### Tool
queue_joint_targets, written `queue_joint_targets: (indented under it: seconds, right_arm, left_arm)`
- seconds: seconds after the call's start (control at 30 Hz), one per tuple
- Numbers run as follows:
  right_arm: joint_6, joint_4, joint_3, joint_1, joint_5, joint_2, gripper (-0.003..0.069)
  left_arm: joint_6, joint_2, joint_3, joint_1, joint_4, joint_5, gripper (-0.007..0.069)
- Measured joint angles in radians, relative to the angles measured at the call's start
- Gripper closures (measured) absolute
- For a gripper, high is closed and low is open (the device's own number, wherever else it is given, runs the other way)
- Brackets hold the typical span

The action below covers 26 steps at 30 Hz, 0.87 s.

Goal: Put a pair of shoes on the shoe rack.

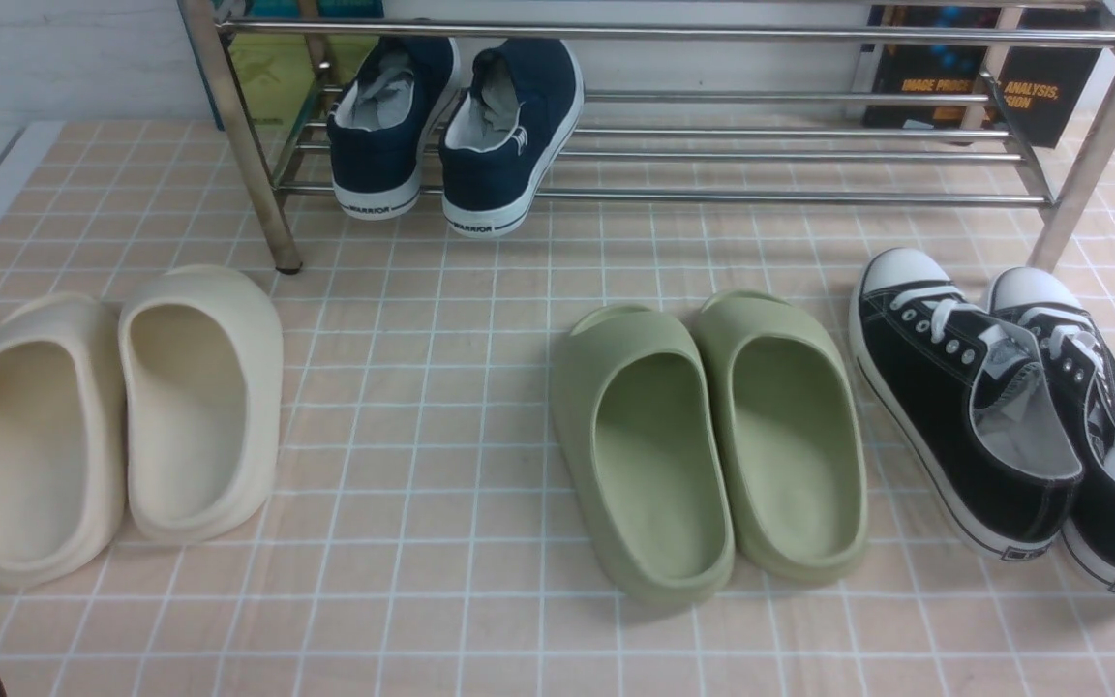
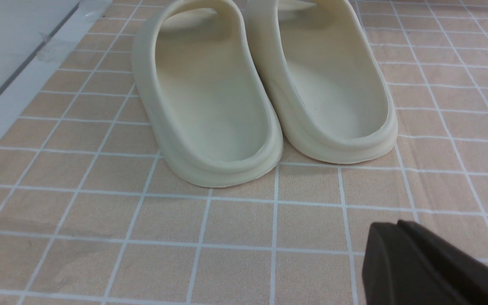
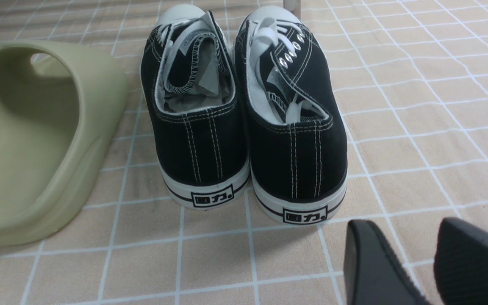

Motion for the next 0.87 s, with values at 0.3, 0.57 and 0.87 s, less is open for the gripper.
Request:
queue_joint_targets:
  seconds: [0.3,0.57,0.87]
  right_arm:
    - [0.000,0.000,0.000,0.000,0.000,0.000,0.0420]
    - [0.000,0.000,0.000,0.000,0.000,0.000,0.0420]
    - [0.000,0.000,0.000,0.000,0.000,0.000,0.0420]
  left_arm:
    - [0.000,0.000,0.000,0.000,0.000,0.000,0.0585]
    - [0.000,0.000,0.000,0.000,0.010,0.000,0.0583]
    - [0.000,0.000,0.000,0.000,0.011,0.000,0.0573]
